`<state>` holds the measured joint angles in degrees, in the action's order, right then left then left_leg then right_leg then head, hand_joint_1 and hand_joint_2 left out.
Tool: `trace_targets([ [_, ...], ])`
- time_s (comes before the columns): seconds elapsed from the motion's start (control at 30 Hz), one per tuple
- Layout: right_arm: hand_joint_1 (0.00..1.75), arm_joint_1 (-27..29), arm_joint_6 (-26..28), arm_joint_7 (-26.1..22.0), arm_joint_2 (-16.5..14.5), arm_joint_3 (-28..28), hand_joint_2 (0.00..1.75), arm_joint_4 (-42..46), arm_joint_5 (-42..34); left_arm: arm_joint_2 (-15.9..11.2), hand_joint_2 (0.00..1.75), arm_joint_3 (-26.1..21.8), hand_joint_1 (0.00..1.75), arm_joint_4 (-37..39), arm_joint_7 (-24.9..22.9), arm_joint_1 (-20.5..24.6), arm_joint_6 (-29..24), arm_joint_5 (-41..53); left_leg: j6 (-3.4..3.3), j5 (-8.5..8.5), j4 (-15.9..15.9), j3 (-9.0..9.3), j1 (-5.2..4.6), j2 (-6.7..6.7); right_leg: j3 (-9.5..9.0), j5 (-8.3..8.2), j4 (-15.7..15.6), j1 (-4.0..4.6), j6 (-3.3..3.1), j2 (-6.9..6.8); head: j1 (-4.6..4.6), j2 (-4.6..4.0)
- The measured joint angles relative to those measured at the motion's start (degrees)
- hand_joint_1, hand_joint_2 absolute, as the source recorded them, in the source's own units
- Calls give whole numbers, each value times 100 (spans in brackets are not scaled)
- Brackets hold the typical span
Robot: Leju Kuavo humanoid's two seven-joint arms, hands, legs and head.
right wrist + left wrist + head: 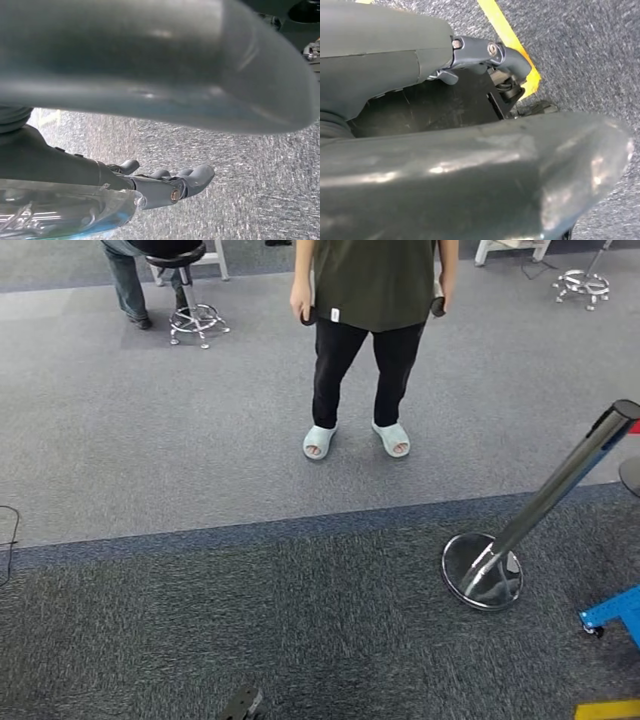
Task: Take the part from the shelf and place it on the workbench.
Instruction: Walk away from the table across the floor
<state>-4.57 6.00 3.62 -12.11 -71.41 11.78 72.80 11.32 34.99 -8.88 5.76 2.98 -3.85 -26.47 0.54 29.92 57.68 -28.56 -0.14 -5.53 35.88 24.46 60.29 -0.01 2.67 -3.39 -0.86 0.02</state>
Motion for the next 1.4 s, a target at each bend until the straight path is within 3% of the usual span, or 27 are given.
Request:
trace_targets([
  [0.07,0,2,-9,-4,0,0,0,0,2,-1,0,16,0,-1,-5,12,-17,0,65,17,-25,40,16,-35,12,-14,-29,-1,-73,135,5,0],
  [0.13,0,2,-10,-14,-1,1,0,0,7,1,0,25,0,-1,-10,17,-30,0,119,167,165,-34,39,180,-4,-30,-71,-23,-142,263,25,0],
  [0.2,0,-16,-10,-20,-2,2,0,0,11,-2,0,26,0,-1,-4,21,-40,-1,136,492,804,-362,49,441,-14,-37,-91,-39,-190,393,57,0],
  [0.23,0,-26,-10,-21,-2,2,0,0,11,-5,0,26,0,-1,1,37,-42,-1,138,636,1184,-569,49,484,-14,-38,-91,-39,-204,464,63,0],
  [0.27,0,-29,-10,-21,-2,2,0,0,11,-8,0,26,0,-1,5,55,-43,-1,139,693,1459,-728,49,501,-17,-36,-91,-38,-210,543,67,0],
  [0.3,0,-26,-10,-21,-2,2,0,0,12,-9,0,26,0,-1,7,75,-44,-1,137,638,1553,-802,50,510,-24,-36,-90,-39,-209,627,66,0],
  [0.37,0,-20,-11,-21,-2,2,0,0,16,-9,0,27,0,-1,-1,79,-50,0,127,242,1145,-656,60,574,-37,-44,-88,-52,-191,816,68,0],
  [0.43,0,-23,-15,-21,-3,2,0,0,22,-10,0,28,0,-1,-8,58,-66,-1,119,-113,431,-373,104,880,-14,-59,-69,-60,-139,998,70,0],
  [0.5,0,-20,-19,-20,-4,3,0,0,32,-10,0,28,0,-1,-8,46,-78,-3,91,-179,80,-253,122,1111,45,-89,-72,-70,-60,1137,73,1],
  [0.57,0,14,-20,-9,-4,4,0,-1,55,-5,0,28,0,-1,-8,50,-79,-8,13,-184,37,-242,107,1024,98,-131,-113,-96,28,1243,68,2],
  [0.6,0,35,-20,-1,-4,4,0,-2,67,-2,0,28,0,-1,-8,51,-78,-12,-31,-200,21,-233,107,955,126,-119,-92,-94,57,1173,61,1],
  [0.63,0,46,-19,4,-4,5,0,-2,78,2,0,28,0,-1,-8,44,-78,-16,-74,-216,5,-221,106,872,193,-47,25,-83,77,1022,37,1],
  [0.7,0,32,-18,-19,-4,10,0,-2,92,3,0,27,0,-1,-8,20,-82,-23,-128,-217,-11,-202,81,686,477,284,621,-59,98,605,3,0],
  [0.77,0,10,-21,-62,-5,26,0,-3,102,-7,0,26,0,-1,-19,3,-84,-40,-153,-200,-11,-190,51,484,815,593,1335,-65,122,421,-7,0],
  [0.8,0,10,-24,-76,-5,34,0,-4,105,-13,0,26,0,-1,-32,1,-80,-57,-155,-188,-11,-180,45,392,873,615,1485,-67,129,391,-6,0],
  [0.83,0,17,-29,-84,-6,42,0,-6,102,-16,0,26,0,-1,-48,2,-69,-77,-151,-173,-10,-164,43,310,810,532,1406,-67,134,367,-8,0],
  [0.87,0,23,-35,-85,-6,45,0,-8,95,-16,0,26,0,-1,-65,4,-54,-93,-138,-154,-10,-139,43,233,632,374,1114,-67,135,316,-8,0],
  [0.93,0,21,-56,-75,-6,46,0,-9,77,-13,0,26,0,-1,-85,3,-26,-105,-85,-98,-7,-78,23,101,177,89,344,-54,108,82,-6,0],
  [1.0,0,8,-75,-52,-6,46,0,-9,64,-15,0,26,0,-1,-91,0,-17,-105,-22,-53,-15,-25,-3,-4,-38,6,-16,-28,40,-35,5,0],
  [1.07,0,15,-83,-29,-5,46,0,-9,60,-15,0,26,0,-1,-91,8,-17,-105,36,-38,-48,18,1,-101,-31,3,-28,-10,-38,88,10,0],
  [1.13,0,35,-86,-17,-5,46,0,-9,58,-9,0,26,0,-3,-91,24,-17,-105,102,48,27,9,21,12,-36,-13,-67,-28,-103,223,22,0],
  [1.17,0,35,-87,-15,-5,46,0,-9,58,-7,0,26,0,-4,-91,26,-17,-105,127,163,213,-78,28,144,-45,-25,-89,-45,-133,291,38,0],
  [1.23,0,24,-89,-15,-5,46,0,-9,57,-7,0,26,0,-5,-74,37,-17,-105,146,479,901,-444,34,406,-51,-32,-103,-59,-172,426,74,0],
  [1.3,0,16,-89,-15,-4,46,0,-9,57,-11,0,26,0,-6,-53,73,-17,-105,141,601,1460,-771,33,473,-58,-31,-103,-57,-188,584,85,0],
  [1.33,0,19,-89,-14,-4,46,0,-9,58,-11,0,26,0,-7,-50,88,-16,-105,131,498,1473,-808,34,488,-68,-30,-103,-58,-188,674,83,0],
  [1.4,0,24,-89,-10,-5,46,0,-9,58,-11,0,26,0,-7,-54,82,-16,-105,103,71,981,-627,38,584,-85,-36,-103,-68,-173,865,85,0],
])
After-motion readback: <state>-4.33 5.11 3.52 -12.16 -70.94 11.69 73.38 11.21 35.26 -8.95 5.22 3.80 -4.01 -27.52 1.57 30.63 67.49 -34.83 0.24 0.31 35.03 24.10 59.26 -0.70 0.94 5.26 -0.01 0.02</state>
